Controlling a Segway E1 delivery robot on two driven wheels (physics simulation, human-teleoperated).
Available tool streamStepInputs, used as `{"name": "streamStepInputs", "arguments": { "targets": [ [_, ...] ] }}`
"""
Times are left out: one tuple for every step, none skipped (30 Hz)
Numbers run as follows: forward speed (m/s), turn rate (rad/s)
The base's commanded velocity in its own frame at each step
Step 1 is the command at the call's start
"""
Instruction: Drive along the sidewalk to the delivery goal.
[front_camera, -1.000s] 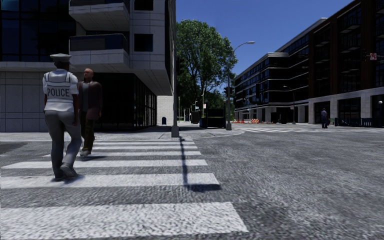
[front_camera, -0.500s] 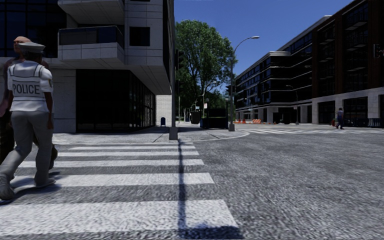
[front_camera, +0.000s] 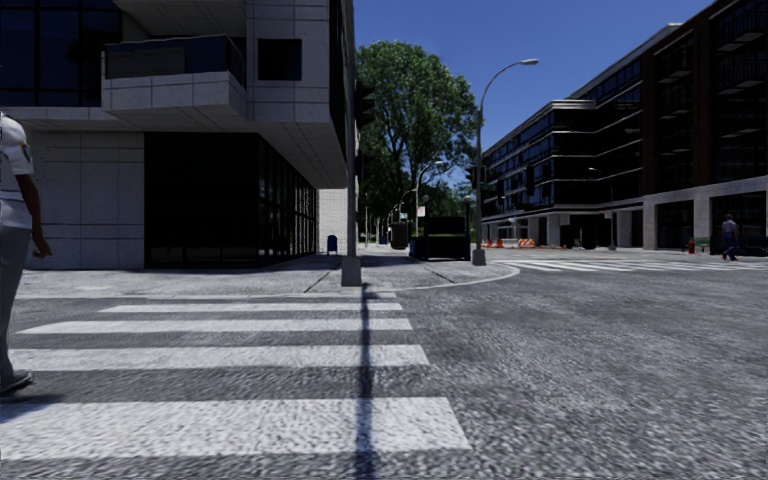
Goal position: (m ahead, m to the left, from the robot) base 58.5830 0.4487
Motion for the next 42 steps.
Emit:
{"name": "streamStepInputs", "arguments": {
  "targets": [
    [1.87,0.00],
    [1.87,0.00],
    [1.87,0.00],
    [1.87,0.00],
    [1.87,0.00],
    [1.87,0.00],
    [1.87,0.00],
    [1.87,0.00],
    [1.87,0.00],
    [1.87,0.00],
    [1.87,0.18],
    [1.87,0.41],
    [1.87,0.61],
    [1.87,0.72],
    [1.87,0.76],
    [1.87,0.00],
    [1.87,0.00],
    [1.87,0.00],
    [1.87,0.00],
    [1.87,0.00],
    [1.87,0.00],
    [1.87,0.00],
    [1.87,0.00],
    [1.87,0.00],
    [1.87,0.00],
    [1.87,0.00],
    [1.87,0.00],
    [1.87,0.00],
    [1.87,0.00],
    [1.87,0.00],
    [1.87,0.14],
    [1.87,0.35],
    [1.87,0.54],
    [1.87,0.63],
    [1.87,0.67],
    [1.87,0.67],
    [1.87,0.68],
    [1.87,0.68],
    [1.87,0.68],
    [1.87,0.60],
    [1.87,0.36],
    [1.87,0.14]
  ]
}}
